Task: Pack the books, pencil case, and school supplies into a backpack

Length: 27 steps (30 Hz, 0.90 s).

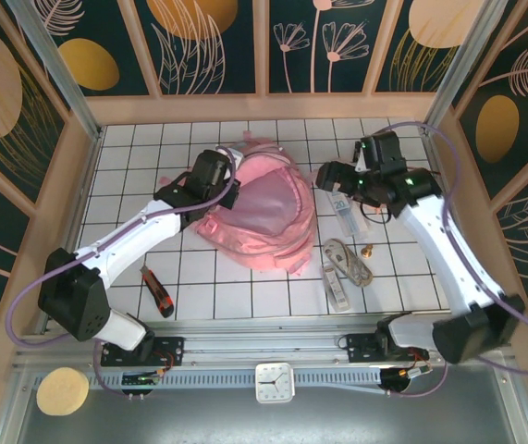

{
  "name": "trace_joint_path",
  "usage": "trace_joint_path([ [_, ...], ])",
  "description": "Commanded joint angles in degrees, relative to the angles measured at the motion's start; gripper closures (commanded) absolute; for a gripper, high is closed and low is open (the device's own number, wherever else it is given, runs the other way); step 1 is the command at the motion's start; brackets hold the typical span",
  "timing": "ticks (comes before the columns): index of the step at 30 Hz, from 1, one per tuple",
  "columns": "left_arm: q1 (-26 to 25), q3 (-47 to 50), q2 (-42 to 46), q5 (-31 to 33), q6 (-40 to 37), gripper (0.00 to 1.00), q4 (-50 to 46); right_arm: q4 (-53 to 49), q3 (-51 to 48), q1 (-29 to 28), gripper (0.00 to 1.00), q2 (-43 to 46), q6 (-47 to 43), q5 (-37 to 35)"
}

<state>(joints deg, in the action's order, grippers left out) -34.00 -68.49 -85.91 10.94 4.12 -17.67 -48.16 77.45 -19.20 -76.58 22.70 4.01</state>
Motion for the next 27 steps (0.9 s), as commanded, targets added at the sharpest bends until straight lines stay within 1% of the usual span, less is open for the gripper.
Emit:
trace_joint_path([
  [1, 1.7, -0.9, 0.1, -2.4, 5.9, 1.00, -1.4, -1.1, -0.4, 2.3, 0.01, -10.7, -12.8, -12.1],
  [5, 1.8, -2.1, -0.4, -5.3, 11.1, 1.00, -0.3, 1.8, 4.9, 3.2, 0.01, -21.9, -21.9, -21.3],
  [7, 1.8, -3.1, -1.2, -6.8, 14.0, 1.00, -0.1, 2.8, 8.1, 4.1, 0.02, -26.9, -25.5, -23.3],
  [9, 1.7, -4.0, -2.1, -8.6, 16.1, 1.00, -0.3, 3.7, 11.4, 4.9, 0.03, -32.2, -29.0, -23.2],
  [13, 1.7, -4.5, -3.1, -10.0, 17.4, 1.00, -0.6, 4.2, 17.0, 5.6, 0.06, -40.3, -32.4, -22.9],
  [17, 1.7, -5.2, -3.4, -9.8, 17.6, 1.00, -1.6, 3.4, 21.7, 7.4, 0.11, -46.5, -33.6, -17.3],
  [20, 1.7, -5.7, -3.6, -8.8, 17.5, 1.00, -2.6, 3.7, 23.5, 8.6, 0.17, -48.8, -33.9, -14.7],
  [22, 1.7, -6.0, -3.8, -8.6, 17.5, 1.00, -3.2, 3.5, 24.5, 8.8, 0.25, -50.2, -34.3, -13.7],
  [23, 1.7, -6.0, -3.8, -8.6, 17.5, 1.00, -3.3, 3.4, 24.9, 8.8, 0.32, -50.9, -34.4, -13.4],
  [25, 1.7, -6.0, -3.8, -8.4, 17.6, 1.00, -3.5, 3.3, 25.2, 9.0, 0.49, -51.9, -34.4, -12.8],
  [27, 1.7, -6.1, -3.7, -8.2, 17.6, 1.00, -3.5, 3.4, 25.3, 9.1, 0.70, -52.3, -34.3, -12.8],
])
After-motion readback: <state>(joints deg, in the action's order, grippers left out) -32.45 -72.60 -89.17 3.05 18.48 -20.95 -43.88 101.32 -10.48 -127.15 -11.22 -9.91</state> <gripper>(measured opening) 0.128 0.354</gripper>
